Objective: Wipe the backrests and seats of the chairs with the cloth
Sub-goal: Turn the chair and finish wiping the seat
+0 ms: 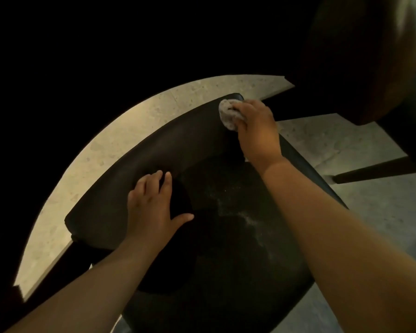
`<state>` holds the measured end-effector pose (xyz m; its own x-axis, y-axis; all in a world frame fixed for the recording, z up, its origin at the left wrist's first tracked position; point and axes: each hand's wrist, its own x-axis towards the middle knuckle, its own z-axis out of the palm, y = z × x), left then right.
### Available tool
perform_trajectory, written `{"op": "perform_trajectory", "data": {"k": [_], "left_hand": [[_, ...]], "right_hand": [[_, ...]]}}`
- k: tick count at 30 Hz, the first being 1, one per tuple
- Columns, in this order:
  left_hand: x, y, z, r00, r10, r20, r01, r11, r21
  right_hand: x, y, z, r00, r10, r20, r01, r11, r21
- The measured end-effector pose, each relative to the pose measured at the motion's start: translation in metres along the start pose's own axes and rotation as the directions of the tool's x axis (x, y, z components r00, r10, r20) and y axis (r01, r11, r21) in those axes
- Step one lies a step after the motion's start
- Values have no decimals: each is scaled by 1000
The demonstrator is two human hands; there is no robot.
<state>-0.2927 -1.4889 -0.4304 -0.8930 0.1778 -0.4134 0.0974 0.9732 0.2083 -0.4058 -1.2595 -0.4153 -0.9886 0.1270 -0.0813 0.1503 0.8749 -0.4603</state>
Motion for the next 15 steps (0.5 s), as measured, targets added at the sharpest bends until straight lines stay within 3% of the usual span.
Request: {"op": "perform_trajectory", "data": {"k": [4, 7, 10, 15], "left_hand": [[-1, 0, 6, 1000, -6, 4, 6, 1000, 19], [0, 1, 8, 1000, -14, 10, 14, 999, 31], [0, 3, 8, 1000, -25, 6, 25, 999, 26], [2, 5, 6, 999, -41, 15, 40, 998, 38]], "right_hand": [[42, 0, 9, 998, -35, -44, 32, 998, -52], [62, 0, 21, 995, 33, 90, -26, 997, -77], [55, 3, 23, 984, 76, 161, -79, 997, 10], [-38, 13, -1, 970, -121, 210, 102, 990, 95]]}}
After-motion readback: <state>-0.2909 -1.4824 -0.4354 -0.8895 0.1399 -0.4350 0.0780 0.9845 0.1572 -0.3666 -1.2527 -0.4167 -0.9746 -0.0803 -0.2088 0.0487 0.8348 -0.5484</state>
